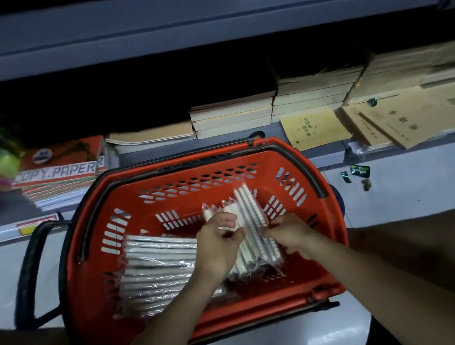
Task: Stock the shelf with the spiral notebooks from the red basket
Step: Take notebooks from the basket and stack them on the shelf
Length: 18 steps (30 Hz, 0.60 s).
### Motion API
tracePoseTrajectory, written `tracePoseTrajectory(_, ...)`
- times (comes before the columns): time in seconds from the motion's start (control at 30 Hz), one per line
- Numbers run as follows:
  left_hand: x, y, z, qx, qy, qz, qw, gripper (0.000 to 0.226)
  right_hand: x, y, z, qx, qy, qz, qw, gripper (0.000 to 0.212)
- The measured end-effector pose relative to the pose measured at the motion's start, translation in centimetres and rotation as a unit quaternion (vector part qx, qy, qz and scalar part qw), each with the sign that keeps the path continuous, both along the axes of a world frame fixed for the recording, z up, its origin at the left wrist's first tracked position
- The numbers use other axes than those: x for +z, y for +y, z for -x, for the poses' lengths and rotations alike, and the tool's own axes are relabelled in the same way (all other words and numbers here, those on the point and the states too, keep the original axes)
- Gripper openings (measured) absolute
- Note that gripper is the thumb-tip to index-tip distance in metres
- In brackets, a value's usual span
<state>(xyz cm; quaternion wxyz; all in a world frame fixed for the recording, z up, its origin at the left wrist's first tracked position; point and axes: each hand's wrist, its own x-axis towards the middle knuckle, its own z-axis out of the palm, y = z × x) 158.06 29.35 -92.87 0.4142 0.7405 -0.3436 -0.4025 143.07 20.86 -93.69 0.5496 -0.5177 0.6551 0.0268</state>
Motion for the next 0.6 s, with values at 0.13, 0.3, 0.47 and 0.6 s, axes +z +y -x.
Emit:
tracePoseTrajectory(0.13,-0.3,-0.2,0.2,-0.008,0.019,-0.012,1.0,0.021,0.3,-0.4,-0.1,0.082,0.041,0.077,0.993,0.019)
tracePoseTrajectory(0.3,0.2,-0.4,1.0,0.015,0.075,-0.046,0.996,0.023,1.5,-0.3,0.1,0.11,0.12,0.125,0.979,0.029)
tracePoseTrajectory(0.47,4.6,-1.2,2.1,0.025,0.276,-0.09,0.957,0.013,6.8,0.6,-0.7,0.121,0.141,0.225,0.956,0.041)
tracePoseTrajectory(0.6,9.6,-2.2,2.1,-0.025,0.389,-0.061,0.919,0.04,12.8,2.9,-2.4,0.186,0.163,0.358,0.9,0.033)
